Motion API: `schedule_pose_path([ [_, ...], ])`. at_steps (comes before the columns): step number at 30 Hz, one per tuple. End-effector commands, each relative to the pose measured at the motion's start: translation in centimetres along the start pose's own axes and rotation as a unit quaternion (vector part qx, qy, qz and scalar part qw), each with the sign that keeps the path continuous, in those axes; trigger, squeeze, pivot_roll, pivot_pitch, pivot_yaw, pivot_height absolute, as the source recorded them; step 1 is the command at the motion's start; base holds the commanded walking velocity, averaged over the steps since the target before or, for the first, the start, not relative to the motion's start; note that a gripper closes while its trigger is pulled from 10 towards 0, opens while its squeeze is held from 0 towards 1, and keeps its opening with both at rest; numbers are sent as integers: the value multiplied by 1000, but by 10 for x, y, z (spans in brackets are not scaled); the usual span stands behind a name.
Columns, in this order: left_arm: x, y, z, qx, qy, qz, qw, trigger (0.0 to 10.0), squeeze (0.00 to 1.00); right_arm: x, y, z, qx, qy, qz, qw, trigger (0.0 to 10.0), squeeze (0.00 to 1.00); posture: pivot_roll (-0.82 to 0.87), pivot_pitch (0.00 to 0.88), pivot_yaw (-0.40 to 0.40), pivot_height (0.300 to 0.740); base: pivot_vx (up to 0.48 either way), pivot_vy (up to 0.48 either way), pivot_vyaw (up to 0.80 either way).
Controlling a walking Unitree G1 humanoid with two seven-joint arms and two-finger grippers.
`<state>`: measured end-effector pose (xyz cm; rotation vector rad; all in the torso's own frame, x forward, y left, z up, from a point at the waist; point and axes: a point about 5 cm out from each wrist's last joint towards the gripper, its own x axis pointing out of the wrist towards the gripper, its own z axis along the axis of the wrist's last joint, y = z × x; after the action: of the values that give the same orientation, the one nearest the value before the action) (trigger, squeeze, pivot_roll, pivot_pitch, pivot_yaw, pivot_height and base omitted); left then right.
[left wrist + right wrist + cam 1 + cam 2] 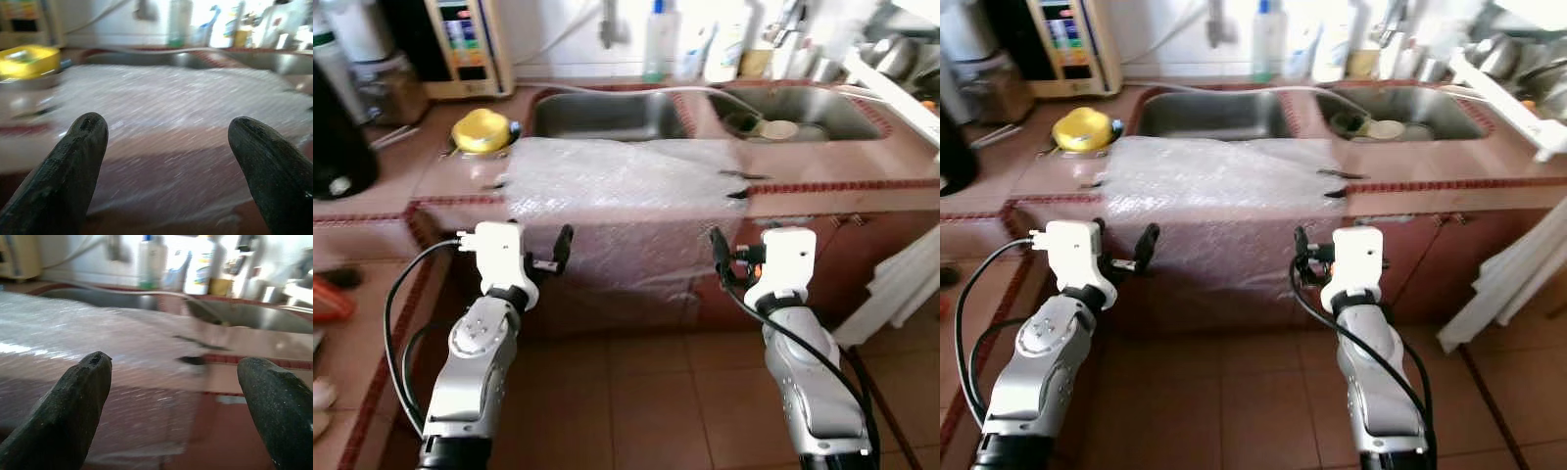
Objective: Kitchen organization
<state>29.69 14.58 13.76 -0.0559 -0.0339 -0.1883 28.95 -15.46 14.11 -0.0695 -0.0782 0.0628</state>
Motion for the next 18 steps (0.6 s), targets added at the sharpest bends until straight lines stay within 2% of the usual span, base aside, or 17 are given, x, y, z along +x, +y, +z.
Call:
schedule_pose_path([
  [1,1,-7,2,0,0,-13,1000,10000,0,0,1,2,14,-5,7,1000,10000,0,41,0,16,740,454,0,0],
  [6,0,-8,1,0,1,-13,1000,10000,0,-1,8,5,10,-11,28,999,10000,0,40,0,17,740,452,0,0],
  [9,0,-8,1,-1,3,-13,1000,10000,0,-2,8,-2,3,8,20,1000,10000,0,42,0,15,740,449,0,0],
  [13,0,-7,0,4,6,-5,1000,10000,0,-5,9,-1,22,6,41,999,10000,0,42,0,15,740,428,0,0],
  [18,1,0,-2,13,13,36,999,10000,0,-4,9,3,16,-8,49,999,10000,0,44,0,11,740,0,0,0],
])
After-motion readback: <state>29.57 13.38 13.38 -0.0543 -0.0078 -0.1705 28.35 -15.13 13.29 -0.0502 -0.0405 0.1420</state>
